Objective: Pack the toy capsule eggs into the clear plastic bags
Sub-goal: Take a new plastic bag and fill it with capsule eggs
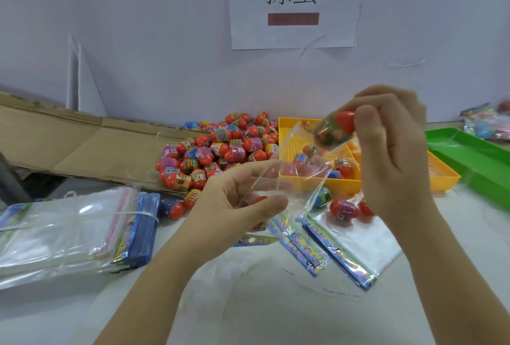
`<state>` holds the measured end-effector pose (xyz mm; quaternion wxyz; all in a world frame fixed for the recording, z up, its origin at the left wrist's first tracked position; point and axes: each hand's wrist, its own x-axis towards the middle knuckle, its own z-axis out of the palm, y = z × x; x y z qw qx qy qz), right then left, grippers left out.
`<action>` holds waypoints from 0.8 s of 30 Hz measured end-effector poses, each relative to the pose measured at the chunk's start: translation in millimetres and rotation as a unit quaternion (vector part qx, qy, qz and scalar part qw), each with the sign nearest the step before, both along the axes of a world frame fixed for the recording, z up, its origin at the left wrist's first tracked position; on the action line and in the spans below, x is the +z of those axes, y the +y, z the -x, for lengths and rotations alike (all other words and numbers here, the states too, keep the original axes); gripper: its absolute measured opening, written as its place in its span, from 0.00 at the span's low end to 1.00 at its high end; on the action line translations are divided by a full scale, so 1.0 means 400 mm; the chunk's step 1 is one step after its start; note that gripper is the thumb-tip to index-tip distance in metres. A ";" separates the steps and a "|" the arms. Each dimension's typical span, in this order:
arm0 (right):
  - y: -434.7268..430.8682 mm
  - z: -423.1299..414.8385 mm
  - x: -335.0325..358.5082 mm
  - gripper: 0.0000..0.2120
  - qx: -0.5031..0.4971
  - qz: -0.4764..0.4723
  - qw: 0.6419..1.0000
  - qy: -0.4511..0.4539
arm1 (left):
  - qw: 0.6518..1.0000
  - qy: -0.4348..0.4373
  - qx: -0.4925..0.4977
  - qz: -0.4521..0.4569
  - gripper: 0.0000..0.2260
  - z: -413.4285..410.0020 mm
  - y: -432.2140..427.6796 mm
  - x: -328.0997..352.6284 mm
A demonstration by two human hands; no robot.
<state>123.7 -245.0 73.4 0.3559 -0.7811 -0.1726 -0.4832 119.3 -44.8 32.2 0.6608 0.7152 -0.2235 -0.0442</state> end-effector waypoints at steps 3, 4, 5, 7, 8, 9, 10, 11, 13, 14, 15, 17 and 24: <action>-0.009 -0.003 -0.002 0.14 -0.043 -0.002 0.998 -0.043 | 1.000 0.001 -0.009 0.001 0.22 0.002 -0.002 0.001; -0.008 -0.004 -0.004 0.14 -0.055 0.006 0.998 -0.042 | 1.000 0.002 -0.013 0.002 0.23 0.003 -0.002 0.001; -0.007 -0.004 -0.007 0.14 -0.063 0.016 0.997 -0.038 | 1.000 0.001 -0.015 0.004 0.23 0.004 -0.003 0.001; -0.003 -0.004 -0.011 0.14 -0.065 0.032 0.997 -0.034 | 1.000 0.000 -0.016 0.004 0.25 0.004 -0.003 0.001; -0.001 -0.004 -0.011 0.13 -0.053 0.031 0.997 -0.040 | 1.000 0.000 -0.015 0.004 0.27 0.003 -0.003 0.001; 0.002 -0.002 -0.010 0.12 -0.029 0.021 0.998 -0.052 | 1.000 0.001 -0.014 0.003 0.28 0.002 -0.003 0.001; 0.006 0.001 -0.008 0.10 0.008 -0.001 0.998 -0.068 | 1.000 0.001 -0.013 0.001 0.30 0.000 -0.003 0.000; 0.010 0.006 -0.005 0.08 0.050 -0.032 0.995 -0.086 | 1.000 0.001 -0.012 -0.002 0.32 -0.002 -0.002 0.000; 0.014 0.013 -0.001 0.08 0.111 -0.085 0.983 -0.118 | 1.000 0.004 -0.011 -0.007 0.34 -0.004 -0.001 -0.001; 0.016 0.015 -0.001 0.08 0.125 -0.093 0.981 -0.117 | 1.000 0.004 -0.010 -0.011 0.35 -0.003 0.000 -0.001; 0.020 0.018 -0.002 0.09 0.126 -0.092 0.982 -0.102 | 1.000 0.002 -0.011 -0.016 0.35 -0.003 -0.001 -0.001; 0.026 0.018 -0.006 0.09 0.108 -0.066 0.990 -0.058 | 1.000 -0.005 -0.011 -0.027 0.33 -0.001 -0.003 -0.002; 0.031 0.018 -0.020 0.16 0.042 0.065 0.996 0.052 | 0.998 -0.034 -0.001 -0.047 0.31 0.003 -0.008 -0.002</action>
